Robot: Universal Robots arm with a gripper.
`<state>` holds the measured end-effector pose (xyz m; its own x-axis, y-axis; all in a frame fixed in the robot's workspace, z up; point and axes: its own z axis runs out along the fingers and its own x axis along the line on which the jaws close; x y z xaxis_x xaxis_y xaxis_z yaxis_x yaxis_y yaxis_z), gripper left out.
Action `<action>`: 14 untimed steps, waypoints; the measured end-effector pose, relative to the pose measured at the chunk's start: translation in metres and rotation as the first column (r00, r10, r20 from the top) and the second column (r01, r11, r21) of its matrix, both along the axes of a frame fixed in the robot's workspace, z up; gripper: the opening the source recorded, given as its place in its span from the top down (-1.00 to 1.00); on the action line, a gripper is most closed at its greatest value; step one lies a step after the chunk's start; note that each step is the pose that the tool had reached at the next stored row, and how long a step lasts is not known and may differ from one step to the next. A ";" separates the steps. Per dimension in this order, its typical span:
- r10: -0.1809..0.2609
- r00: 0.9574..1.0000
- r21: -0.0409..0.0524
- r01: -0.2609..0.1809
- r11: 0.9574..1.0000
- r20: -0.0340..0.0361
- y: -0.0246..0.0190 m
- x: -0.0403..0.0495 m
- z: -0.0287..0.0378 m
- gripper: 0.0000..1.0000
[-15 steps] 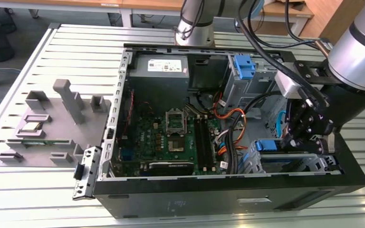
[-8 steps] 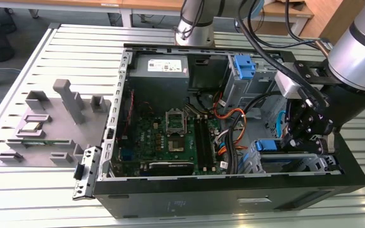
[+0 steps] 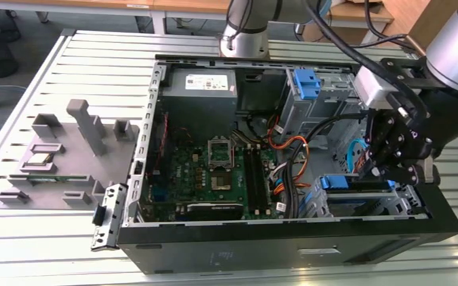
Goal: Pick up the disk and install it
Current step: 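Insert the disk into the insertion slot, then insert the first disk wire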
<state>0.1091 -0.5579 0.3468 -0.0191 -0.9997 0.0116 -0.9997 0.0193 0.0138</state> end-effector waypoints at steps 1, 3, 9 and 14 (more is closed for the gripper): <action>0.000 1.000 0.000 0.000 1.000 0.000 0.0000 0.0000 0.0025 0.80; 0.000 1.000 0.000 0.000 1.000 0.000 0.0000 0.0000 0.0070 0.80; 0.000 1.000 0.000 0.000 1.000 0.000 0.0000 0.0000 0.0099 0.80; 0.000 1.000 0.000 0.000 1.000 0.000 0.0000 -0.0012 0.0100 0.80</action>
